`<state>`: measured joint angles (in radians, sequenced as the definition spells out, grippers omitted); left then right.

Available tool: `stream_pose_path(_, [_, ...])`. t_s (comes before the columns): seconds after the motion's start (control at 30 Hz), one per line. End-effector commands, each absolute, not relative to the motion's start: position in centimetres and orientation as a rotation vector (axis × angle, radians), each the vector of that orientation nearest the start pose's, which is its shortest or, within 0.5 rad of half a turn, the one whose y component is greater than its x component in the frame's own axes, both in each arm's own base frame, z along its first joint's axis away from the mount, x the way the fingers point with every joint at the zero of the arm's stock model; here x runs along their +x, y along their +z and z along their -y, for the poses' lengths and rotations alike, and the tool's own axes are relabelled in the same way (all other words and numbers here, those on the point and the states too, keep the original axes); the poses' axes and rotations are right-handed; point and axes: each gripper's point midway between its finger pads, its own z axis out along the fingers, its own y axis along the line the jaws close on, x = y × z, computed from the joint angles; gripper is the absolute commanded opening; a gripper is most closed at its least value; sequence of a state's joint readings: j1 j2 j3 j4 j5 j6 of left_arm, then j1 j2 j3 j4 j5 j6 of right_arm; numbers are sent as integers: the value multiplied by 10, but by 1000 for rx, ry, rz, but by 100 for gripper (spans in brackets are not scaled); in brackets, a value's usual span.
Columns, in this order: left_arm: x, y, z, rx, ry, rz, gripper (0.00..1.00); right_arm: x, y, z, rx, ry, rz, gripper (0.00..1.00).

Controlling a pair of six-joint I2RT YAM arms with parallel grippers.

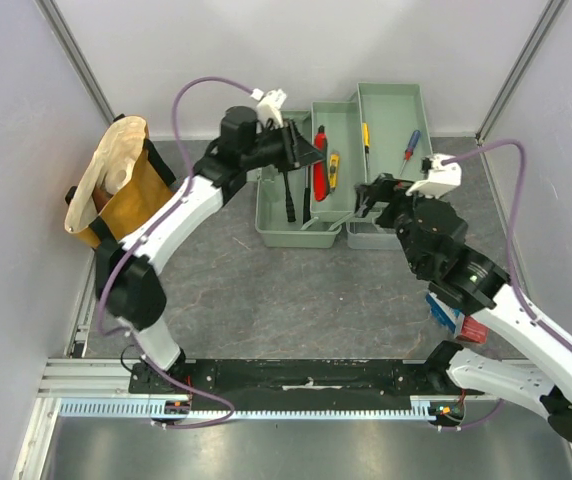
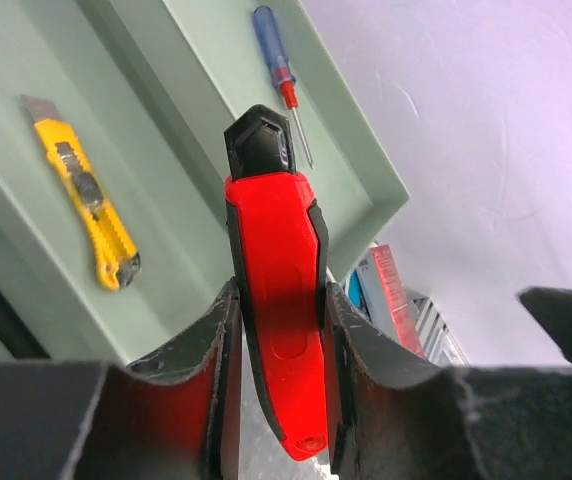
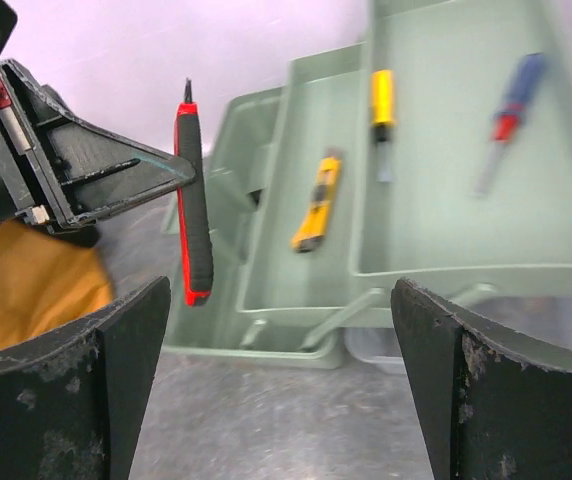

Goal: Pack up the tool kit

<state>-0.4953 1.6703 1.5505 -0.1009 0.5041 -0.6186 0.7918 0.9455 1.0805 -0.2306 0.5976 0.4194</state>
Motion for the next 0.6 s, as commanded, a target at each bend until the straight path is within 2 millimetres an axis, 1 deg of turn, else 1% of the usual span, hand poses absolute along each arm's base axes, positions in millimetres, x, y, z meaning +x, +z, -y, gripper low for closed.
stream_pose_path(0.0, [427,343,359,306,-1168,-1836,2,277,357,-102,319,155,-1616,98])
stream_pose_path(0.03, [433,336,368,312,-1178,-1849,2,274,358,-94,336,141,-1604,98])
stream_pose_path(0.1, [447,313,387,303,-1167,-1896,2,266,363,-78,377,113,-1572,98])
stream_pose_path(0.13, [453,306,393,302,-1158,-1914,2,263,365,-72,394,105,-1563,98])
stream_pose_path(0.17, [457,292,399,292,-1142,-1944,2,261,367,-68,404,101,-1553,98])
stream_pose_path(0.2, [460,285,406,289,-1138,-1957,2,259,369,-65,410,99,-1546,98])
stream_pose_path(0.27, [466,264,415,285,-1135,-1994,2,256,377,-62,414,112,-1534,98])
stream_pose_path(0.33, [466,246,424,290,-1141,-2026,2,254,386,-63,407,136,-1526,98])
stream_pose_path(0.37, [465,241,428,298,-1137,-2033,2,252,392,-62,406,147,-1520,98])
stream_pose_path(0.47, [465,220,437,301,-1113,-2063,2,251,400,-61,401,148,-1515,98])
stream_pose_path(0.5, [464,213,441,300,-1100,-2075,3,251,401,-61,401,147,-1514,98])
stream_pose_path(0.57, [466,200,443,296,-1056,-2093,10,252,402,-61,405,143,-1513,98])
